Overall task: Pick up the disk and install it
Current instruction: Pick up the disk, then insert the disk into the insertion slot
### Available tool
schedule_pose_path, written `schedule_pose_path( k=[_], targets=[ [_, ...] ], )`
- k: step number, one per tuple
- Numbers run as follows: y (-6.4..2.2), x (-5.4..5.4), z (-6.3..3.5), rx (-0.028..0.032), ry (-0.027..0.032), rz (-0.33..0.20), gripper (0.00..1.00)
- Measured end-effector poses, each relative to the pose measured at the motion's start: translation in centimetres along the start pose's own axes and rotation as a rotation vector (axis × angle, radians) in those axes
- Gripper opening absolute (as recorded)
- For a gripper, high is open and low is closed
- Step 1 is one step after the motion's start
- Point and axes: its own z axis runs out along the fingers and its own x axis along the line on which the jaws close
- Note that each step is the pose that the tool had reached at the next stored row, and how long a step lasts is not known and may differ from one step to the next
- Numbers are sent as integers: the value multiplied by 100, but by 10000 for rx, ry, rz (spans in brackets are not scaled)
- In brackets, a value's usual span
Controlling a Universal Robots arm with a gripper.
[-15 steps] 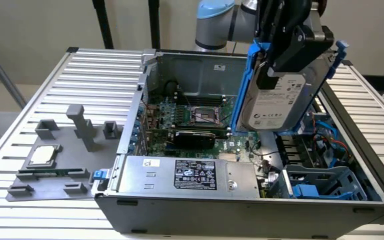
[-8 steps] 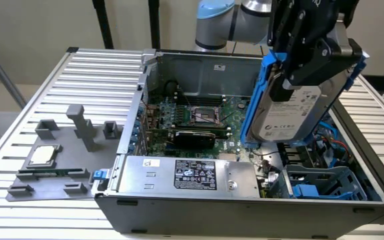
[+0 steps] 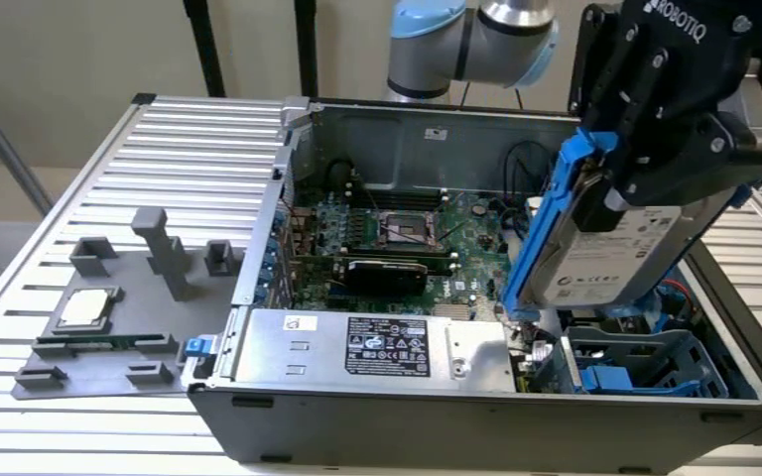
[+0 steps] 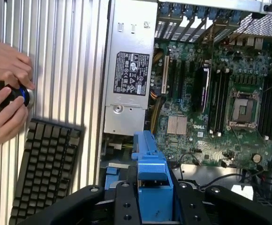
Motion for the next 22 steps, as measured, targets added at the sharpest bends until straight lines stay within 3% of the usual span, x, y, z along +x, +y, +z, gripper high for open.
schedule_pose_path(
  k=[7,16,22],
  targets=[
    [-225,147,26,-1,-2,0,0],
    [-564,191,108,-2,-1,3,0],
    [-660,199,178,-9,-2,104,0]
  ],
)
